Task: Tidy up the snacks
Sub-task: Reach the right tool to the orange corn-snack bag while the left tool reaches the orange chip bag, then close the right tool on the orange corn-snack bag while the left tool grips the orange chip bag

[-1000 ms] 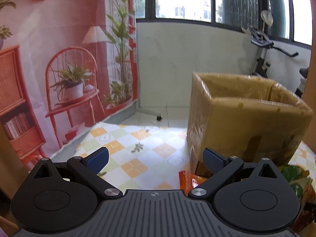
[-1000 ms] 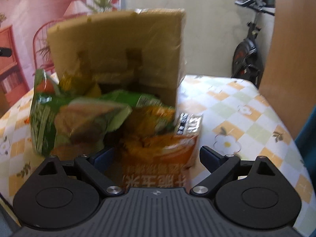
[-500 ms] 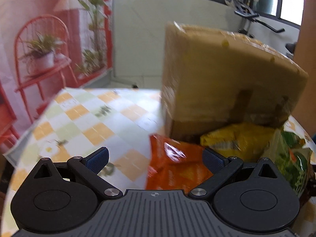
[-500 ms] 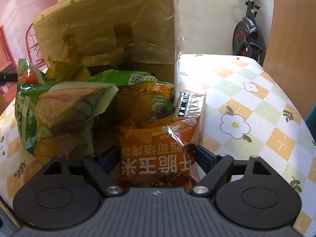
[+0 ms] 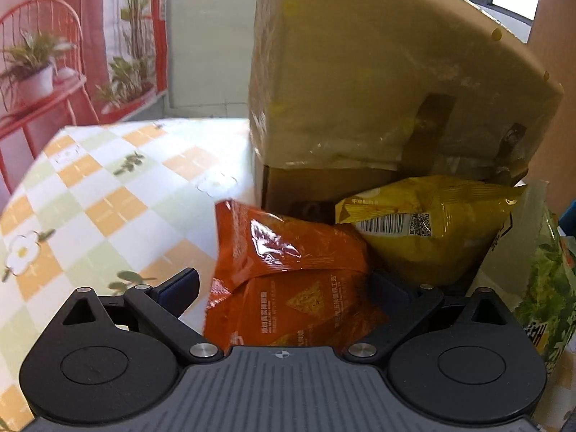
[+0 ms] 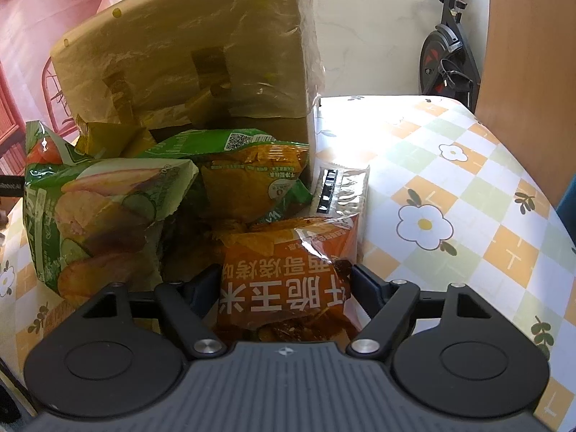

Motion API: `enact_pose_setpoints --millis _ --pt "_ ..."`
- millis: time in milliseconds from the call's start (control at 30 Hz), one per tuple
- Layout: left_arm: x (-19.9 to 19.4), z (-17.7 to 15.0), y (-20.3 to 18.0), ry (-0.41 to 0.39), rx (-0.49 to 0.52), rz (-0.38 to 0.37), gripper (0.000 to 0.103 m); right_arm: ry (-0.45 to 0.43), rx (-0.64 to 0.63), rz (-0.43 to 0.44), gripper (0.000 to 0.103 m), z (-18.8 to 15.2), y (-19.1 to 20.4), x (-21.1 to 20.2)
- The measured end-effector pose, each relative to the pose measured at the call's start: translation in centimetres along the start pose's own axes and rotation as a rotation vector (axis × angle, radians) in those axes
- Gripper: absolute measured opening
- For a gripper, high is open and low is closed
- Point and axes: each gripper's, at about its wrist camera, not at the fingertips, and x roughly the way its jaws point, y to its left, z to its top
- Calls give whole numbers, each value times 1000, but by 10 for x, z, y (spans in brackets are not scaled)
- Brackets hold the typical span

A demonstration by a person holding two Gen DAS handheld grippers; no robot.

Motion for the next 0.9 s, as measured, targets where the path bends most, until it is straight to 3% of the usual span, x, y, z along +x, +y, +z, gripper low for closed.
enact_pose_setpoints --millis 200,367,467,667,900 --pt "13 1 5 29 -16 -8 100 15 -1 -7 79 3 1 2" --pt "7 0 4 30 -19 7 78 22 19 -10 80 3 -1 3" --pt "-2 1 6 26 -31 58 76 29 30 -13 80 4 -1 4" --pt "-30 -2 15 -13 -75 84 76 52 64 -13 82 3 0 8" --pt "-56 -12 26 -48 -150 121 76 62 56 -20 72 4 1 2"
